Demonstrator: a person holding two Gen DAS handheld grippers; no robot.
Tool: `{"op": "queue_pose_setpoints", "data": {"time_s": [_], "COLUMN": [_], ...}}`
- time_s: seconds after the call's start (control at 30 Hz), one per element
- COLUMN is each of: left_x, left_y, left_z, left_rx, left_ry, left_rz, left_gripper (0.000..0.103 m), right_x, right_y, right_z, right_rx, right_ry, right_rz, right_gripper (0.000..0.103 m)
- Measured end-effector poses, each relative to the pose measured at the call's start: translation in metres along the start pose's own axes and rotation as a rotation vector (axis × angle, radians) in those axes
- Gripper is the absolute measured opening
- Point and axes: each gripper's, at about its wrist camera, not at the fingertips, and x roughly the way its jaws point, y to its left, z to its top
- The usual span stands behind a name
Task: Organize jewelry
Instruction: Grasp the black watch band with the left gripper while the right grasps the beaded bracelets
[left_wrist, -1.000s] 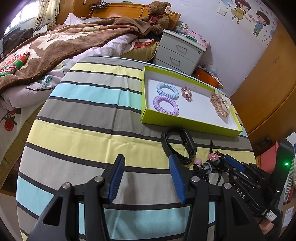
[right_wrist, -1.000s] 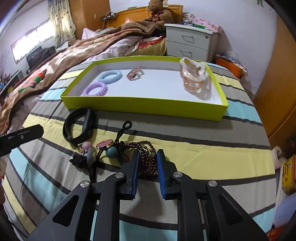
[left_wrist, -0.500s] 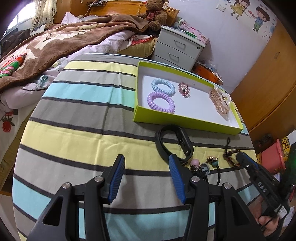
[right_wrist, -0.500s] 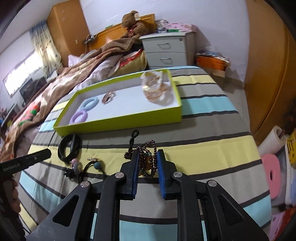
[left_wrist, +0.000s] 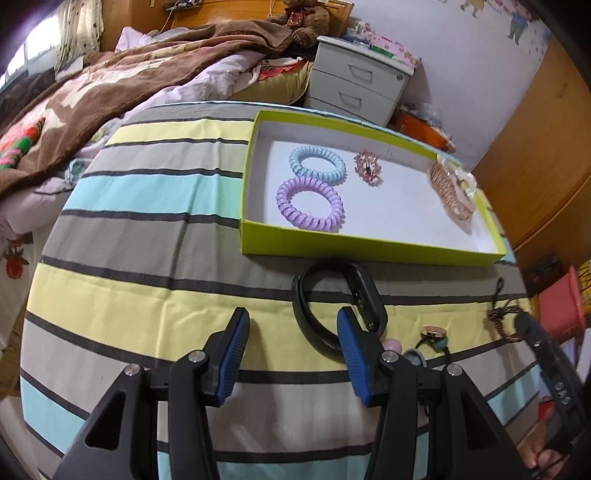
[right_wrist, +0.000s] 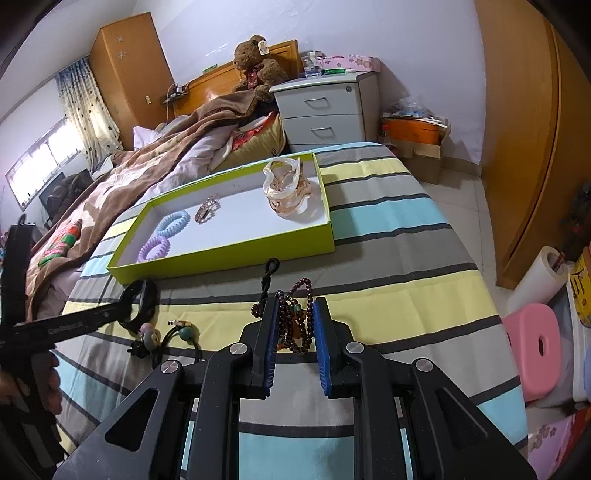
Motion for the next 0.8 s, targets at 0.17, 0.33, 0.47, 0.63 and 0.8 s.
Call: {"op": "queue_pose_setpoints", "data": {"time_s": [0.17,0.33,0.47,0.63,0.8], "left_x": [0.004,0.004,0.002,-0.002,-0.012], "left_y": [-0.007,-0.014,-0.017,-0.017,-0.019], "left_z": [-0.001,-0.002,-0.002,-0.002,-0.003], "left_rx": [0.019,0.053,0.066,0.072,0.078], "left_ry": [-0.007,-0.010,-0.019,-0.029,-0.054], "left_rz": [0.029,0.032,0.048,0.047,0.039], "left_gripper": [0.049,0.023,0.015,0.012,0.011], "right_x": [-0.002,-0.003,-0.004,-0.005,-0.009], "right_y": [0.000,0.000,0.001,0.002,0.004], "right_z": [0.000,-0.001,0.000,0.000,0.002], "right_rx": [-0.003,0.002,0.002,-0.002,-0.007], "right_ry": [-0.006,-0.008,-0.009,-0.012,-0.018], "right_rz": [0.008,0.011,0.011,0.010,0.007], "right_gripper": [0.019,0.019,0.019,0.019,0.019]}}
